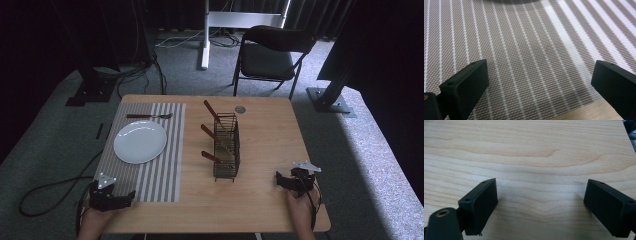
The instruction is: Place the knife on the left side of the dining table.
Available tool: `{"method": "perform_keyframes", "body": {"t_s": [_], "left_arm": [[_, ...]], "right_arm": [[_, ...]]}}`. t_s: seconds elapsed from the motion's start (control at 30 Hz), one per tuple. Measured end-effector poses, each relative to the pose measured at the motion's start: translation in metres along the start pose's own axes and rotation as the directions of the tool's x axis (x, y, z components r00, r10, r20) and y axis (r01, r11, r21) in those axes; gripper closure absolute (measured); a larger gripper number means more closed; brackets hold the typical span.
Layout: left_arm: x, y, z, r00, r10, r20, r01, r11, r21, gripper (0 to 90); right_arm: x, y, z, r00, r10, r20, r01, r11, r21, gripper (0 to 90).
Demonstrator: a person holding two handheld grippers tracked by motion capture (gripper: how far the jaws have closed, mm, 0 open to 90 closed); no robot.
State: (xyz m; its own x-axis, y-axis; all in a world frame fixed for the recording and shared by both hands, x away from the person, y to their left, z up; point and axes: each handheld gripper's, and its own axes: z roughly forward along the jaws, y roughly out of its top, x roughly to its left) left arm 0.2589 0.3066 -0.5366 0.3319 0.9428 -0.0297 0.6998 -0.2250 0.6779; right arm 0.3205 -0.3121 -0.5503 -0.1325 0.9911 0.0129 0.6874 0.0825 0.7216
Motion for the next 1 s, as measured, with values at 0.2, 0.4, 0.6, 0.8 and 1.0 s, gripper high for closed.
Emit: {"method": "perform_keyframes", "body": {"t_s": [0.2,0.4,0.6,0.8,1.0], "left_arm": [[-0.011,0.007,-0.001,0.9988,0.025,0.042,-0.025,0.9996,-0.011,1.6],[-0.019,0.018,-0.004,0.9958,0.049,0.077,-0.048,0.9987,-0.020,1.7],[-0.033,0.029,-0.007,0.9887,0.091,0.119,-0.088,0.9957,-0.027,1.7],[-0.045,0.040,-0.007,0.9804,0.113,0.161,-0.106,0.9930,-0.051,1.8],[-0.057,0.053,-0.009,0.9705,0.133,0.201,-0.121,0.9899,-0.075,1.8]], "right_arm": [[0.000,0.000,0.000,1.0000,0.000,0.000,0.000,1.000,0.000,11.1],[0.000,0.000,0.000,1.0000,0.000,0.000,0.000,1.000,0.000,11.1],[0.000,0.000,0.000,1.0000,0.000,0.000,0.000,1.000,0.000,11.1],[0.000,0.000,0.000,1.0000,0.000,0.000,0.000,1.000,0.000,11.1],[0.000,0.000,0.000,1.0000,0.000,0.000,0.000,1.000,0.000,11.2]]}}
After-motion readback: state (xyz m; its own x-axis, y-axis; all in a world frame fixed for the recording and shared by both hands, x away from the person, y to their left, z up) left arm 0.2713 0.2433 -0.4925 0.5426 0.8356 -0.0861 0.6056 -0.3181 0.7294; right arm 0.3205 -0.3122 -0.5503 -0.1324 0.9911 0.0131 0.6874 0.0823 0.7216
